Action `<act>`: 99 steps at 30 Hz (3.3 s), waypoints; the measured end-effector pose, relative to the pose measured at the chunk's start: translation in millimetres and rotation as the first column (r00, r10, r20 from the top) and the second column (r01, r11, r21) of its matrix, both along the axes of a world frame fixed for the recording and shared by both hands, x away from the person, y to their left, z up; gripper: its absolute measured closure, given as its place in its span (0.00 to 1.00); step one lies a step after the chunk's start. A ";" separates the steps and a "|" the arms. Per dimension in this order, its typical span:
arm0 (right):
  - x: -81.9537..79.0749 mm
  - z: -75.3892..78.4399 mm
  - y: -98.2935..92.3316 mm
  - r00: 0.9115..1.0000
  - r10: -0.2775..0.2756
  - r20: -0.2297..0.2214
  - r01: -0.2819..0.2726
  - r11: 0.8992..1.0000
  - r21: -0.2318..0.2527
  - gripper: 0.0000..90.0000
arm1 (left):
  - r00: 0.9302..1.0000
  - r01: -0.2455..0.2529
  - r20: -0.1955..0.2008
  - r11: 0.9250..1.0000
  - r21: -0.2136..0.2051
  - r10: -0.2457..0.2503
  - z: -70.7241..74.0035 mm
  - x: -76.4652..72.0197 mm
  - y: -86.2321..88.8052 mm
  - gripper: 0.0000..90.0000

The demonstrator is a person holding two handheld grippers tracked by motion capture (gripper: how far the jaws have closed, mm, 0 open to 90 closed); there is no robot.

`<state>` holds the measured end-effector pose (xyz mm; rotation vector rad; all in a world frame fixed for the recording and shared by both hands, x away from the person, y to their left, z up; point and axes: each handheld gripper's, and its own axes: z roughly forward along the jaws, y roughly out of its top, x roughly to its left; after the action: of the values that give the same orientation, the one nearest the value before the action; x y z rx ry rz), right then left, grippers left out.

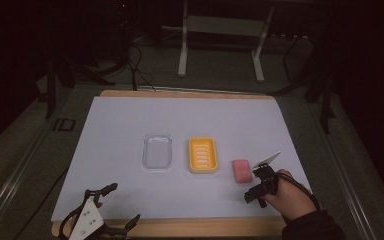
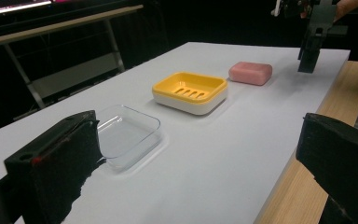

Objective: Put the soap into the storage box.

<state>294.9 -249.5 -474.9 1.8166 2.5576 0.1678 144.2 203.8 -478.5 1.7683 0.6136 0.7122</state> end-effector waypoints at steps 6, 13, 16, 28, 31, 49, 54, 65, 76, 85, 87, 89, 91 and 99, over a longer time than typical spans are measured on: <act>2.8 -1.8 5.3 0.992 -0.021 -0.124 0.019 1.000 -0.018 0.16 | 1.000 -0.001 -0.003 1.000 0.006 0.001 -0.4 0.2 -0.6 0.01; 12.1 -1.0 11.8 0.981 -0.054 -0.185 0.049 0.998 -0.031 0.18 | 1.000 0.003 -0.006 1.000 0.009 -0.003 -0.7 0.3 -1.2 0.01; 16.7 0.2 15.4 0.980 -0.066 -0.186 0.062 0.998 -0.025 0.18 | 1.000 0.003 -0.007 1.000 0.009 -0.003 -0.8 0.4 -1.2 0.01; 40.0 9.0 30.6 0.981 -0.130 -0.145 0.125 0.991 -0.047 0.21 | 1.000 0.005 -0.009 1.000 0.007 -0.005 -1.0 0.5 -1.2 0.01; 45.3 10.2 33.7 0.981 -0.136 -0.141 0.131 0.990 -0.046 0.21 | 1.000 0.006 -0.012 1.000 0.006 -0.006 -1.1 0.7 -1.3 0.01; 76.4 20.3 41.7 0.990 -0.131 -0.054 0.129 0.991 -0.035 0.21 | 1.000 0.012 -0.013 1.000 0.005 -0.012 -1.0 0.6 -1.0 0.01; 83.7 15.7 43.8 0.992 -0.123 -0.029 0.122 0.992 -0.046 0.21 | 1.000 0.014 -0.014 1.000 0.005 -0.014 -1.0 0.6 -0.9 0.01; 93.4 -2.5 46.9 0.993 -0.117 0.008 0.117 0.992 -0.052 0.22 | 1.000 0.018 -0.016 1.000 0.012 -0.018 -1.3 0.5 -1.5 0.01; 97.2 -19.7 48.8 0.995 -0.094 0.013 0.095 0.989 -0.109 0.32 | 1.000 0.023 -0.021 1.000 0.020 -0.023 -2.0 0.8 -2.6 0.01; 94.3 -22.9 49.7 0.988 -0.151 -0.012 0.149 0.983 -0.109 0.41 | 0.999 0.026 -0.024 0.999 0.026 -0.025 -2.5 0.9 -3.2 0.01; 95.1 -21.2 47.8 0.978 -0.200 -0.051 0.196 0.977 -0.086 0.42 | 0.999 0.024 -0.025 0.999 0.026 -0.024 -2.6 1.1 -3.1 0.01; 95.3 -16.0 47.1 0.977 -0.210 -0.026 0.207 0.974 -0.091 0.42 | 0.999 0.023 -0.027 0.999 0.025 -0.023 -2.7 1.6 -3.1 0.01; 95.7 -8.8 46.2 0.975 -0.219 -0.021 0.217 0.973 -0.084 0.42 | 0.999 0.023 -0.028 0.999 0.026 -0.023 -2.9 1.7 -3.5 0.01; 96.1 24.5 47.7 0.972 -0.237 -0.007 0.236 0.969 -0.068 0.42 | 0.999 0.022 -0.027 0.999 0.027 -0.021 -2.8 1.5 -3.6 0.01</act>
<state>391.0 -201.8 -450.4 2.0822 2.2987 0.0668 145.7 200.2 -481.3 1.8096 0.6044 0.6864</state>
